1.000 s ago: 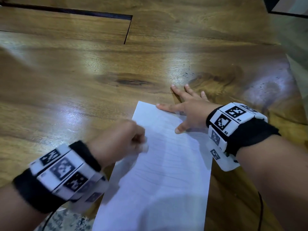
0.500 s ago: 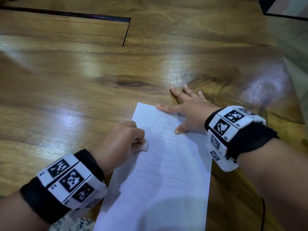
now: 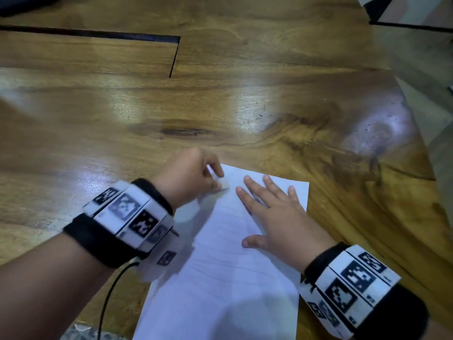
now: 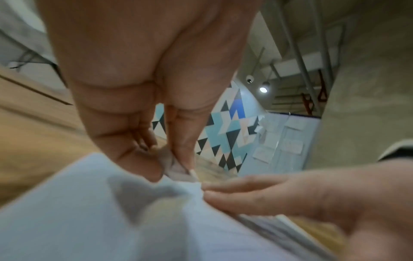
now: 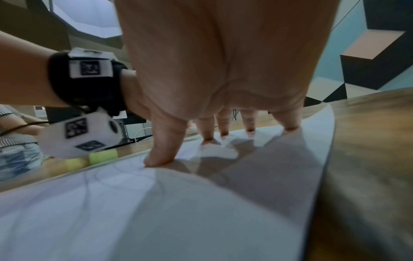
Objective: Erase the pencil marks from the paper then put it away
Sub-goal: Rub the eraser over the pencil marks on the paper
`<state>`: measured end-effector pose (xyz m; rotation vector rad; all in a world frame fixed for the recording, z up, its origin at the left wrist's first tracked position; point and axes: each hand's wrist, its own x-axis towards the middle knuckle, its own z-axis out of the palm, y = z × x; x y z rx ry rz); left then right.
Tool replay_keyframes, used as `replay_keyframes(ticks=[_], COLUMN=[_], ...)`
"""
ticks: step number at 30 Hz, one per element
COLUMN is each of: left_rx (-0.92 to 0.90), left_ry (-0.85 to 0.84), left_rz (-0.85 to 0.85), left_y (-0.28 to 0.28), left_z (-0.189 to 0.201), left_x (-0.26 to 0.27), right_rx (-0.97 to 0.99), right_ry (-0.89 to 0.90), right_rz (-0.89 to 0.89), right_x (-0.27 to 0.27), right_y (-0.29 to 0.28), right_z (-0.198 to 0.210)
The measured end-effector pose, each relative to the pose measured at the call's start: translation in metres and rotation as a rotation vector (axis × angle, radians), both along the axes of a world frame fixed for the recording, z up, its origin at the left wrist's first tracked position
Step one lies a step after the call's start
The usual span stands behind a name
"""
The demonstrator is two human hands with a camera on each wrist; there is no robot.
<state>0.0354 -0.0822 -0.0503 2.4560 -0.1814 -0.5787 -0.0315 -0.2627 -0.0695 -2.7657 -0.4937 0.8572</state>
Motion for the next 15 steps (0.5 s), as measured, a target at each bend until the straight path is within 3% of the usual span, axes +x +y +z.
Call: replay_keyframes(ticks=[4,8,13,15], left_rx=[0.024,0.042,0.041,0.074], left_ry=[-0.106,-0.019,-0.151,-0.113], left_rz=[0.018,-0.077,-0.019,-0.072], left_y=[-0.017,-0.01,-0.018,-0.016], left_z=[-0.007,-0.008,-0.004,-0.002], left_x=[0.011,0.009,0.017,0.014], right_rx=[-0.011,-0.001,-0.005,-0.008], right_ry=[-0.002,-0.01,-0.017,-0.019], right_rz=[0.016,0.013,0.015,0.017], right_x=[0.001,0.001,0.001,0.001], right_y=[0.0,0.0,0.0,-0.001], right_z=[0.002,0.003,0.001,0.001])
